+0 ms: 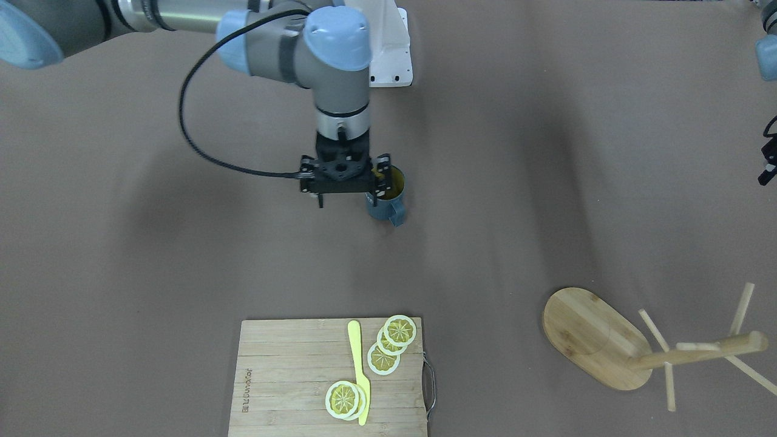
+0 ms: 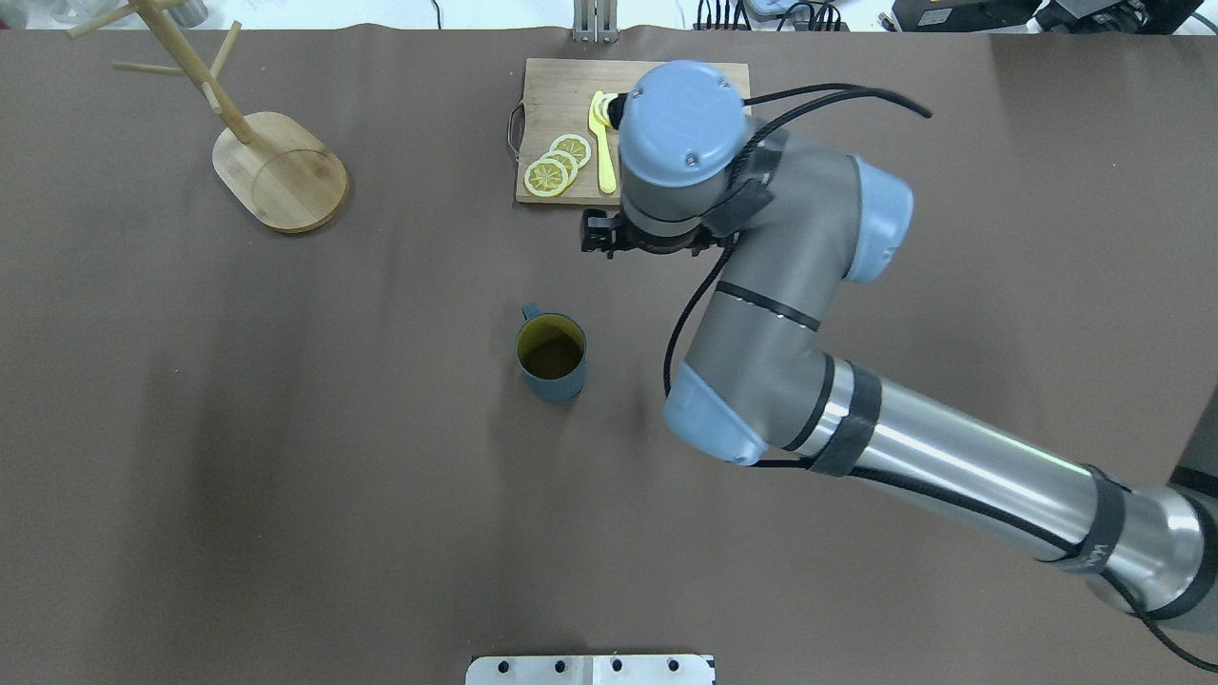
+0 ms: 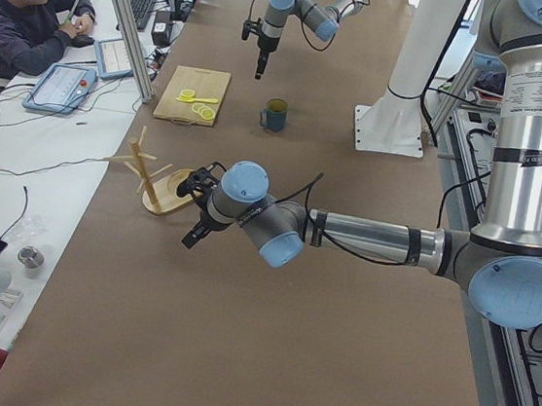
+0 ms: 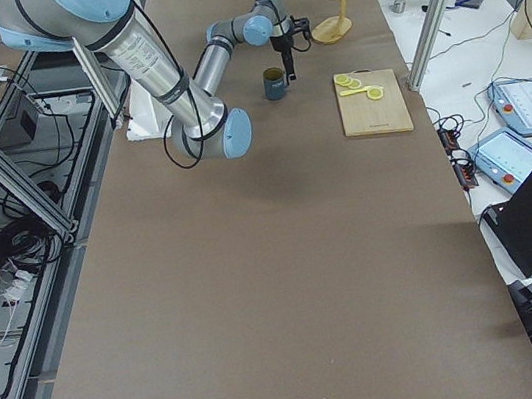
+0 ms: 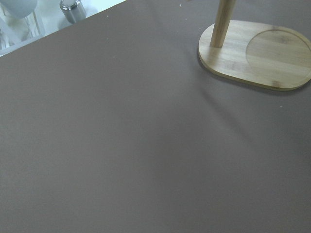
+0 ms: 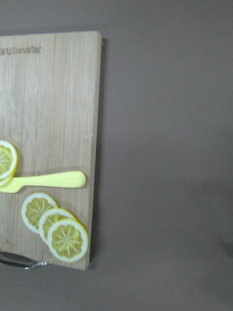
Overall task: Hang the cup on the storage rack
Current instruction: 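Open and withdraw the right gripper while the left arm reaches toward the mug, then move the left gripper to the blue mug's handle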
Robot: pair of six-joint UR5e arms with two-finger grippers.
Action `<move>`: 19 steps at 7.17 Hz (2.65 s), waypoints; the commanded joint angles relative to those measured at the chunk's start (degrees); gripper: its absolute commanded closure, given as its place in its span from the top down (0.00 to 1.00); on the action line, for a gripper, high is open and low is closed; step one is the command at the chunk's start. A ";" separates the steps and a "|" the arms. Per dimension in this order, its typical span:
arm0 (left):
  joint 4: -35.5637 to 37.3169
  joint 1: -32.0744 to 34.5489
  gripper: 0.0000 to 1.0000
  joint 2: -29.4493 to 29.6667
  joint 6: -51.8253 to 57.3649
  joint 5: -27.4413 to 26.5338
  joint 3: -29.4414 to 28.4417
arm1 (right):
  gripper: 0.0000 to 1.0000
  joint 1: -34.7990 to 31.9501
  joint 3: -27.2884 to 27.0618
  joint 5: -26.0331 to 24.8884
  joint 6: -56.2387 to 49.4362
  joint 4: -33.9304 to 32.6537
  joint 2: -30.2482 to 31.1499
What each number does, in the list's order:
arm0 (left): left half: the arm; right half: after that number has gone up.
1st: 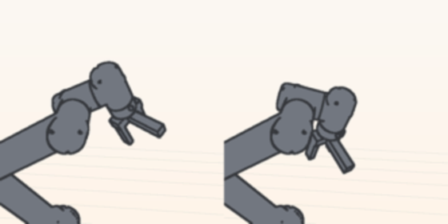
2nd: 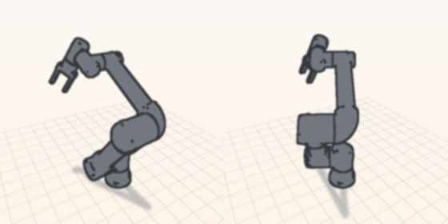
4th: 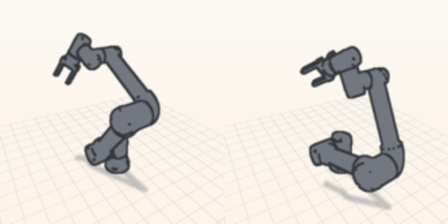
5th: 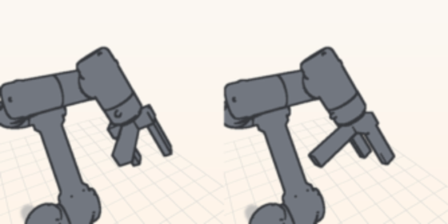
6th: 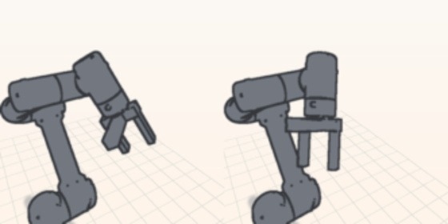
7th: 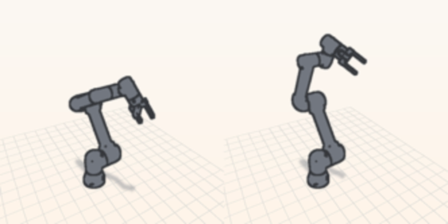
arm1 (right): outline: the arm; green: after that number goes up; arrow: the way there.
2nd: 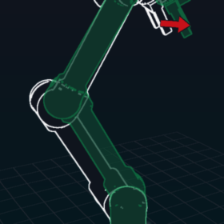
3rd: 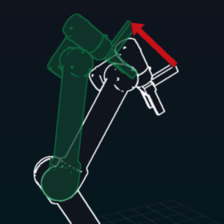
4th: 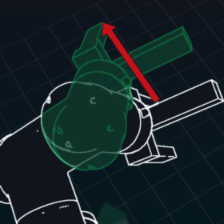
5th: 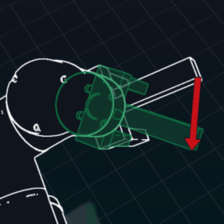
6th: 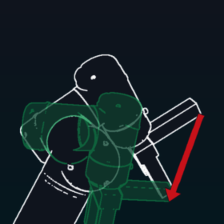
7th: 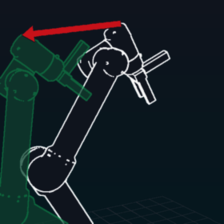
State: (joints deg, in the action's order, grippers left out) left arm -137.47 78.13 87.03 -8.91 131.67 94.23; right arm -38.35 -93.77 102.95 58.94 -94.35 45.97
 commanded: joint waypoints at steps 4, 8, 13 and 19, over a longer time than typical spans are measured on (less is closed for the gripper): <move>-16.60 -20.16 0.99 6.81 -12.01 -9.72 -0.18 | 1.00 -20.58 0.06 12.34 -28.25 22.54 24.99; -16.59 -33.89 0.98 22.52 -12.27 -23.02 -9.46 | 1.00 -42.62 9.96 28.84 -53.67 23.25 32.16; -16.86 -41.82 0.97 31.35 -11.30 -24.01 -16.01 | 1.00 -50.33 10.27 27.48 -66.85 16.04 38.67; -16.77 -43.76 0.92 36.46 -6.82 -23.92 -20.58 | 1.00 -50.33 10.36 27.30 -65.98 16.12 38.76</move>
State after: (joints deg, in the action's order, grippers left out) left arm -154.18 34.78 123.40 -16.13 107.75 73.86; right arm -88.61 -83.40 130.25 -7.11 -78.29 84.71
